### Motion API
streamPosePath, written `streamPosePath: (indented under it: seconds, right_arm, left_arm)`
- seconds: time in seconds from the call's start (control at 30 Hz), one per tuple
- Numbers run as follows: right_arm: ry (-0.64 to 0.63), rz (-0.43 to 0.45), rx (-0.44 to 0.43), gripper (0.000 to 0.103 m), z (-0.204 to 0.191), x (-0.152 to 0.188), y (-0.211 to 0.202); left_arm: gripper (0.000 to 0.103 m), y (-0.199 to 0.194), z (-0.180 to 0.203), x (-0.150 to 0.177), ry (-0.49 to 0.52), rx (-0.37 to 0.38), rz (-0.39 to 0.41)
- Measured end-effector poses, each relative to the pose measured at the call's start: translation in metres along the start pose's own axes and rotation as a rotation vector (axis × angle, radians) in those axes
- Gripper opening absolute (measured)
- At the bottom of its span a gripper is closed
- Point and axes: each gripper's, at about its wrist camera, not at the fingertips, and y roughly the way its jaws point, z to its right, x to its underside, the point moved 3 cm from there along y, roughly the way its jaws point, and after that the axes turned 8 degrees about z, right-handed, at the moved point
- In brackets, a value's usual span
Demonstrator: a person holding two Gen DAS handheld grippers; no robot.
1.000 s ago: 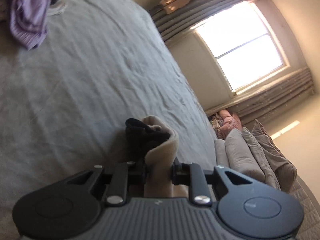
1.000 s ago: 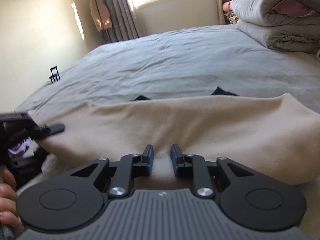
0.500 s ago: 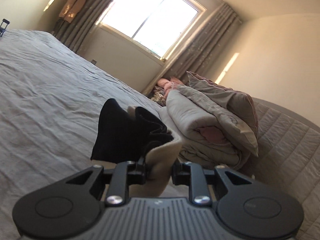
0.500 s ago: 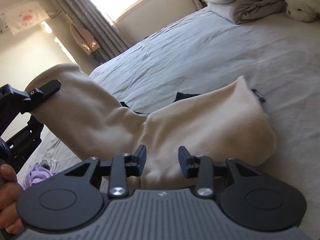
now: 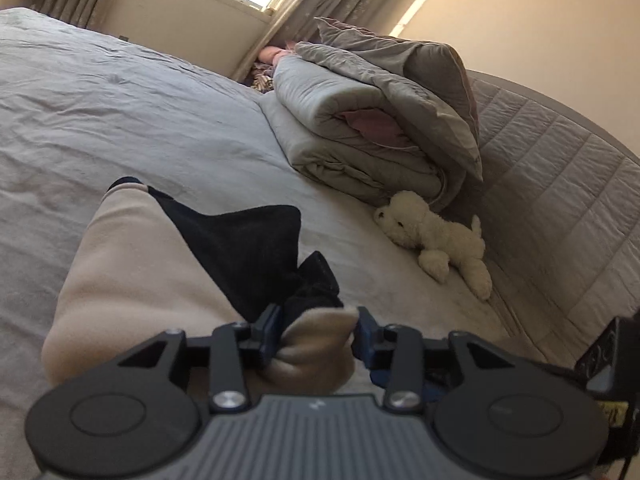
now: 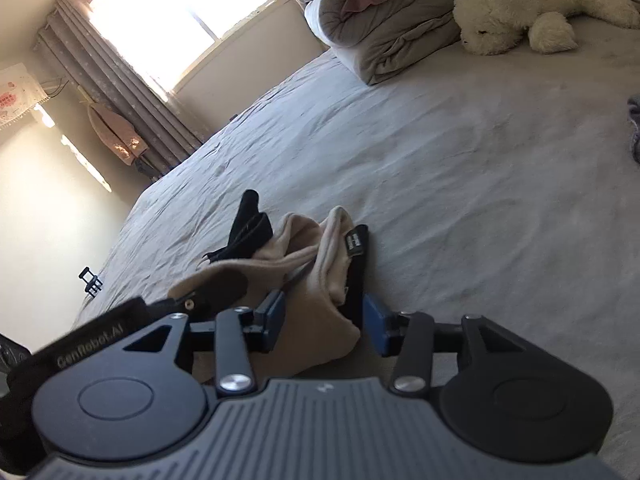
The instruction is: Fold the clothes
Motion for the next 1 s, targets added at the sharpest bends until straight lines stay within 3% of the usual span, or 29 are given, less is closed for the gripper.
streamPosePath:
  seconds: [0.1,0.2,0.33,0.37,0.4,0.47,0.6,0.63,0.67,0.73,0.83,0.93,1.0]
  right_arm:
    - [0.034,0.008,-0.004,0.053,0.007,-0.002,-0.003]
    - [0.057,0.019,-0.025,0.055,0.006,-0.008,-0.003]
    - [0.043,0.024,-0.055,0.055,-0.006,-0.017,0.003]
    - [0.039,0.019,-0.064,0.055,-0.01,-0.017,0.007]
    - [0.034,0.014,-0.072,0.055,-0.014,-0.017,0.011]
    - [0.02,0.003,-0.093,0.055,-0.023,-0.016,0.021]
    - [-0.055,-0.014,-0.058,0.05,-0.039,-0.01,0.044]
    - [-0.082,-0.015,-0.035,0.04,-0.042,-0.008,0.05]
    - [-0.11,-0.02,-0.022,0.023,-0.045,-0.006,0.054]
    - [-0.145,-0.015,-0.054,0.02,-0.051,-0.007,0.052]
    - [-0.181,0.06,-0.126,0.019,-0.058,-0.02,0.032]
    - [-0.199,0.064,-0.08,0.019,-0.045,-0.027,0.031]
    - [-0.205,0.026,-0.028,0.019,-0.031,-0.023,0.04]
  left_arm:
    - [0.066,-0.012,0.0,-0.003,-0.001,0.116,-0.051]
    - [0.066,-0.027,0.001,-0.009,0.055,0.151,-0.054]
    - [0.064,-0.042,-0.023,-0.029,0.06,0.063,0.005]
    - [0.056,-0.045,-0.033,-0.034,0.054,0.029,0.023]
    - [0.035,-0.047,-0.042,-0.038,0.048,-0.004,0.038]
    - [0.024,-0.045,-0.058,-0.044,0.025,-0.048,0.032]
    - [0.024,-0.039,-0.079,-0.043,0.0,-0.095,0.006]
    - [0.024,-0.036,-0.084,-0.042,-0.004,-0.106,-0.01]
    - [0.024,-0.035,-0.085,-0.04,-0.002,-0.109,-0.017]
    - [0.024,-0.035,-0.086,-0.04,0.003,-0.108,-0.011]
    - [0.025,-0.037,-0.089,-0.043,-0.014,-0.103,0.016]
    - [0.026,-0.031,-0.09,-0.04,0.005,-0.104,-0.026]
    - [0.029,-0.024,-0.084,-0.032,0.083,-0.117,-0.059]
